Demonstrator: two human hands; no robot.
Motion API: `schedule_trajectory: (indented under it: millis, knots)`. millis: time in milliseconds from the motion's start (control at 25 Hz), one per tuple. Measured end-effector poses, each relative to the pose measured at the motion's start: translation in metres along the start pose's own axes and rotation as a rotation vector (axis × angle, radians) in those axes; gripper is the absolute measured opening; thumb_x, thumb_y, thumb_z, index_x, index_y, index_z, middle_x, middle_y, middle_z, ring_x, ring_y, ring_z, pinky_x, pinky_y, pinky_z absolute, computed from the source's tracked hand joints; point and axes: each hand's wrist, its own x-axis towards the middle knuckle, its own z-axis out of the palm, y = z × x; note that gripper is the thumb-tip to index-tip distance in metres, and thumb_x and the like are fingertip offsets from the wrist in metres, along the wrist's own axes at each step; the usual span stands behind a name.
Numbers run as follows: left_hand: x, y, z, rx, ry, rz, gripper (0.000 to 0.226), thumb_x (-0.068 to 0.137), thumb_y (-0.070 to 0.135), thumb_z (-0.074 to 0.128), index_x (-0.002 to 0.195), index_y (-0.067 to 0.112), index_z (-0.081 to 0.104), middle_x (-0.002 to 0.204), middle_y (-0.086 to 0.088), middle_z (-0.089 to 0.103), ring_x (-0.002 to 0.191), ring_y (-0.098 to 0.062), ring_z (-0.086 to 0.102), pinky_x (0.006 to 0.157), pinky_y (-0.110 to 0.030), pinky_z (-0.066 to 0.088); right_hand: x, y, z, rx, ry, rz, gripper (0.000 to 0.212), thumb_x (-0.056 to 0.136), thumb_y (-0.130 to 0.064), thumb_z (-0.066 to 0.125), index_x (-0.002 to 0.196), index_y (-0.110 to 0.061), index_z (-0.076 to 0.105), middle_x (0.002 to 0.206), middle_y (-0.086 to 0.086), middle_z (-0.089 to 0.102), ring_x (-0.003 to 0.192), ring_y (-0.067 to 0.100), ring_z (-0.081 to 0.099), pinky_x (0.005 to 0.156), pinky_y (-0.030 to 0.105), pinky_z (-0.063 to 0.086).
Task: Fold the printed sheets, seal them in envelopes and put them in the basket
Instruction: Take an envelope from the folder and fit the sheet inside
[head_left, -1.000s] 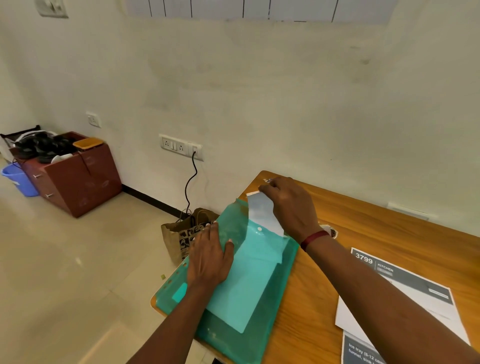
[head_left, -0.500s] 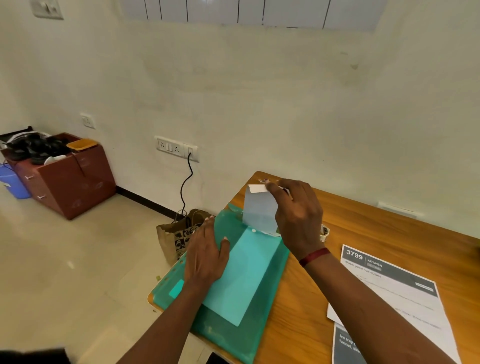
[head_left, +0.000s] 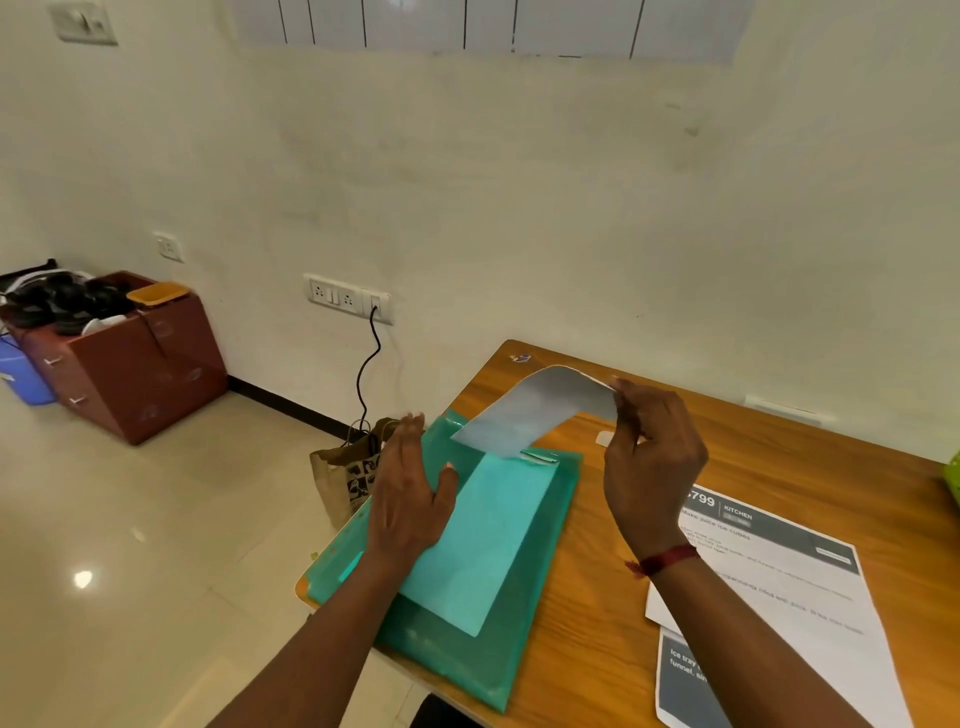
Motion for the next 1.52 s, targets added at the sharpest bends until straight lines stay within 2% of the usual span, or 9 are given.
schedule_trajectory:
  millis: [200, 360, 520, 680, 880, 1040, 1200, 1320, 1520]
  knots:
    - [0.01, 0.019, 0.005, -0.018, -0.006, 0.122, 0.07, 0.088, 0.043, 0.046, 0.15, 0.016, 0.027, 0.154, -0.01, 0.035, 0.141, -0.026, 0.035, 0.108, -0.055, 0.04, -0.005, 0.004, -0.023, 0.138, 0.042, 0.322, 0.019, 0.091, -0.008, 0.064, 0.108, -0.012, 0.07, 0.1, -0.004, 0.066, 0.09, 0.002, 0.059, 0.073, 0.006, 0.047]
    - [0.01, 0.04, 0.015, 0.004, -0.009, 0.266, 0.079, 0.085, 0.046, 0.055, 0.151, 0.013, 0.027, 0.158, -0.009, 0.029, 0.144, -0.026, 0.031, 0.109, -0.055, 0.037, -0.007, 0.008, -0.043, 0.191, 0.036, 0.538, 0.021, 0.092, -0.014, 0.064, 0.113, -0.014, 0.069, 0.106, -0.004, 0.068, 0.097, 0.011, 0.063, 0.077, 0.017, 0.051]
    - [0.005, 0.071, 0.024, 0.089, -0.071, 0.489, 0.095, 0.08, 0.055, 0.063, 0.153, 0.013, 0.019, 0.162, -0.011, 0.017, 0.15, -0.027, 0.015, 0.119, -0.057, 0.018, -0.01, 0.01, -0.066, 0.311, 0.029, 0.742, 0.025, 0.091, -0.018, 0.065, 0.116, -0.022, 0.066, 0.104, -0.012, 0.066, 0.1, 0.007, 0.064, 0.075, 0.02, 0.053]
    - [-0.006, 0.107, 0.032, 0.221, -0.14, 0.713, 0.11, 0.073, 0.069, 0.061, 0.155, 0.016, 0.011, 0.163, -0.015, 0.008, 0.151, -0.031, 0.002, 0.119, -0.059, 0.004, -0.027, 0.028, -0.093, 0.465, -0.032, 0.986, 0.029, 0.091, -0.016, 0.063, 0.119, -0.021, 0.064, 0.111, -0.007, 0.07, 0.101, 0.012, 0.067, 0.076, 0.029, 0.06]
    - [-0.034, 0.143, 0.063, 0.3, -0.336, 0.806, 0.114, 0.069, 0.073, 0.063, 0.155, 0.025, 0.006, 0.16, -0.013, 0.015, 0.15, -0.034, 0.008, 0.118, -0.061, -0.006, -0.054, 0.053, -0.133, 0.648, -0.039, 1.25, 0.034, 0.089, -0.011, 0.064, 0.122, -0.02, 0.061, 0.115, 0.003, 0.071, 0.104, 0.024, 0.068, 0.078, 0.045, 0.06]
    - [-0.061, 0.16, 0.093, 0.306, -0.5, 0.747, 0.117, 0.07, 0.071, 0.062, 0.152, 0.034, -0.013, 0.162, -0.008, -0.001, 0.149, -0.034, -0.006, 0.114, -0.056, -0.023, -0.075, 0.071, -0.157, 0.694, 0.016, 1.33, 0.032, 0.089, -0.008, 0.062, 0.118, -0.023, 0.063, 0.118, 0.005, 0.069, 0.11, 0.027, 0.065, 0.084, 0.05, 0.057]
    - [-0.078, 0.175, 0.113, 0.305, -0.568, 0.74, 0.114, 0.069, 0.07, 0.062, 0.152, 0.032, -0.005, 0.158, -0.009, 0.017, 0.147, -0.031, 0.013, 0.114, -0.057, -0.022, -0.085, 0.085, -0.173, 0.708, 0.012, 1.338, 0.032, 0.09, -0.008, 0.061, 0.119, -0.02, 0.064, 0.117, 0.005, 0.07, 0.111, 0.026, 0.065, 0.083, 0.047, 0.058]
    - [-0.086, 0.179, 0.125, 0.262, -0.569, 0.712, 0.113, 0.067, 0.07, 0.063, 0.152, 0.031, -0.001, 0.155, -0.008, 0.02, 0.146, -0.028, 0.016, 0.113, -0.054, -0.024, -0.087, 0.091, -0.18, 0.715, -0.016, 1.313, 0.031, 0.091, -0.007, 0.059, 0.121, -0.016, 0.063, 0.115, 0.004, 0.071, 0.105, 0.022, 0.068, 0.078, 0.041, 0.06]
    - [-0.097, 0.168, 0.138, 0.18, -0.449, 0.674, 0.109, 0.063, 0.07, 0.068, 0.151, 0.025, 0.021, 0.146, -0.012, 0.039, 0.136, -0.029, 0.037, 0.118, -0.057, 0.001, -0.096, 0.089, -0.179, 0.605, -0.081, 1.215, 0.046, 0.082, -0.005, 0.072, 0.123, -0.023, 0.061, 0.115, 0.0, 0.071, 0.101, 0.019, 0.07, 0.072, 0.035, 0.06]
